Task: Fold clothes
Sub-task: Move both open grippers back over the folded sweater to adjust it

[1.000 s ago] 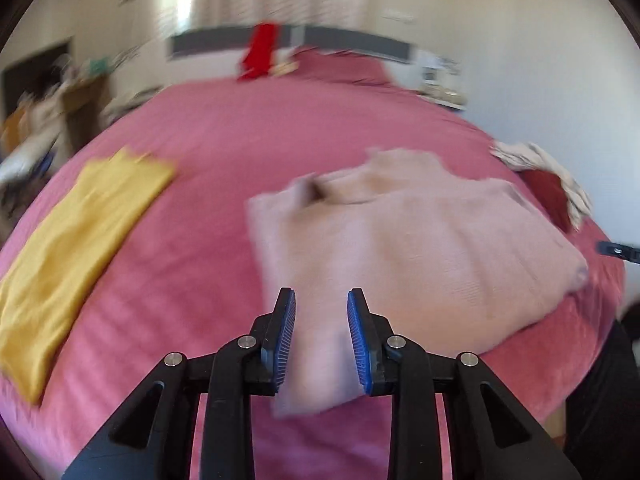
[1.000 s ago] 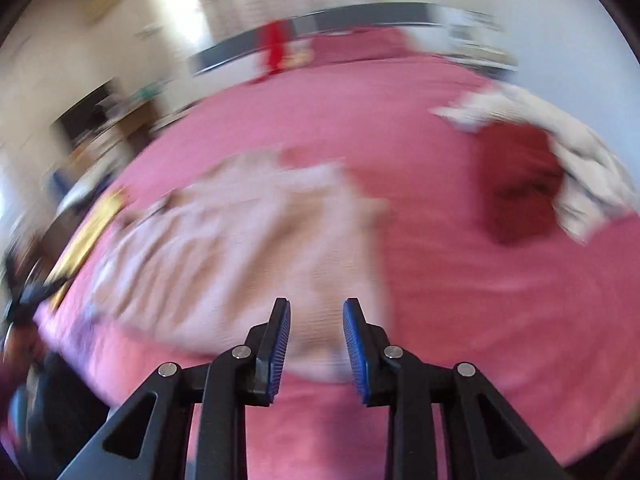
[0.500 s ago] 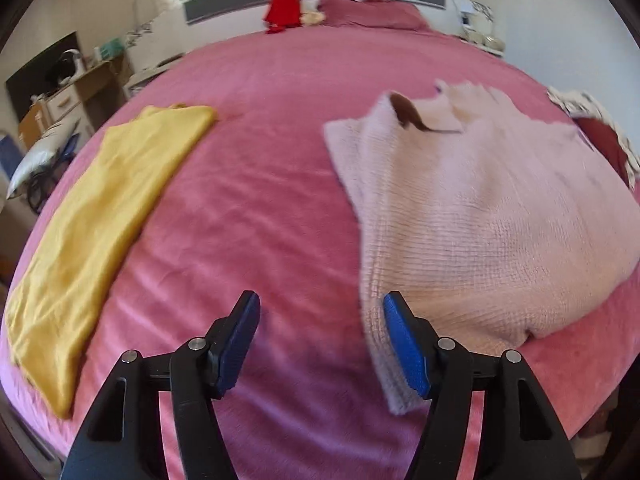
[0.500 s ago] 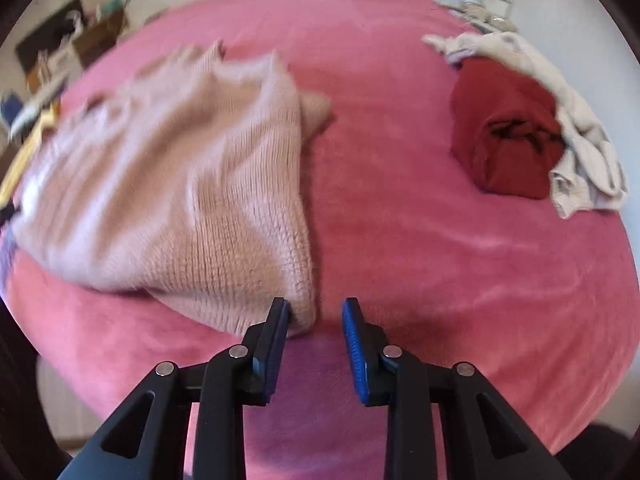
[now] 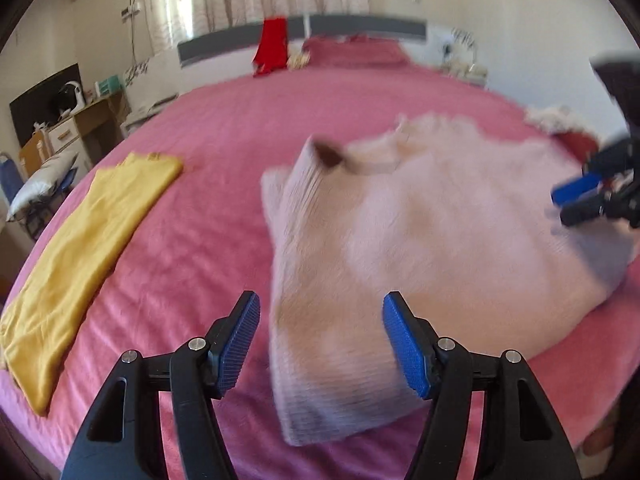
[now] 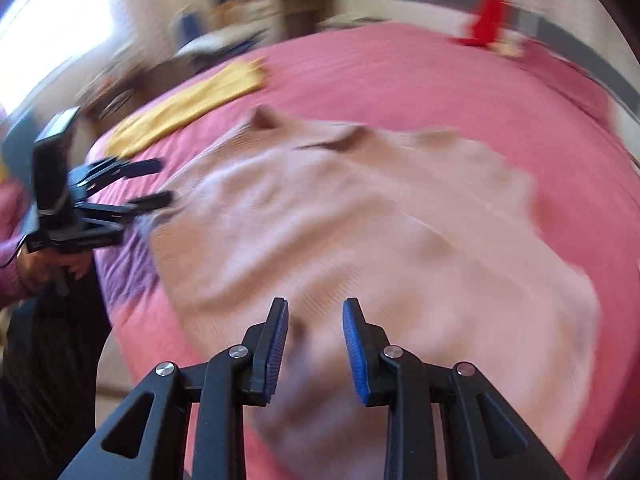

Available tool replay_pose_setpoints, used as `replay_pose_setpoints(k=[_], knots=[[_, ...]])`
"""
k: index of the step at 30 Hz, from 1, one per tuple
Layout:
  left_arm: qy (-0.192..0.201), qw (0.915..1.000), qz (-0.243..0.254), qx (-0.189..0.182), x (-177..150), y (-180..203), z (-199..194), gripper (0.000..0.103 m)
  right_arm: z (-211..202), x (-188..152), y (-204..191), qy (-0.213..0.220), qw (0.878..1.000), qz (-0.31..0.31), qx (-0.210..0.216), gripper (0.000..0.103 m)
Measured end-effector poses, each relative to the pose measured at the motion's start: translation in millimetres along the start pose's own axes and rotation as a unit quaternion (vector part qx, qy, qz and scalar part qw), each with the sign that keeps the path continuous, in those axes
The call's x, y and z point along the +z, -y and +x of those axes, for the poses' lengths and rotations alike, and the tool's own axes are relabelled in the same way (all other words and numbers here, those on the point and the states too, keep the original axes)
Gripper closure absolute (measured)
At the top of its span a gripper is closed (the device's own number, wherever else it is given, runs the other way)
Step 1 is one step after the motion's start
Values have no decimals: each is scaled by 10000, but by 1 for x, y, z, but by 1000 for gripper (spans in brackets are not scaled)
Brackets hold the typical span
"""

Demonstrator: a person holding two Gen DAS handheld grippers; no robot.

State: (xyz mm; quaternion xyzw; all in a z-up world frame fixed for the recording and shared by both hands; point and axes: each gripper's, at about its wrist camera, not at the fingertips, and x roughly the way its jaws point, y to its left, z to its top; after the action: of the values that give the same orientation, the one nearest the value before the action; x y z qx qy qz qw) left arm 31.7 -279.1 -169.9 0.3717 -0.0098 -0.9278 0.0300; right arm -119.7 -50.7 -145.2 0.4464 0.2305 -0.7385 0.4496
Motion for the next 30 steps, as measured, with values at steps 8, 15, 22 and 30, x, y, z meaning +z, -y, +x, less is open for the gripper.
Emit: replay_pose_setpoints(k=[8, 15, 22, 30], knots=[[-191, 9937, -1104, 88, -20, -54, 16, 18, 63, 62, 95, -112, 9908, 390, -1292, 78], [419, 9866, -1574, 36, -36, -66, -16, 18, 0, 38, 55, 792, 9950, 465, -403, 75], [425, 9769, -2086, -168, -47, -77, -28, 18, 33, 4, -38, -224, 9881, -1479, 349, 80], [162, 9627, -2581, -792, -60, -86, -36, 18, 9, 32, 45, 735, 9880, 1313, 349, 79]])
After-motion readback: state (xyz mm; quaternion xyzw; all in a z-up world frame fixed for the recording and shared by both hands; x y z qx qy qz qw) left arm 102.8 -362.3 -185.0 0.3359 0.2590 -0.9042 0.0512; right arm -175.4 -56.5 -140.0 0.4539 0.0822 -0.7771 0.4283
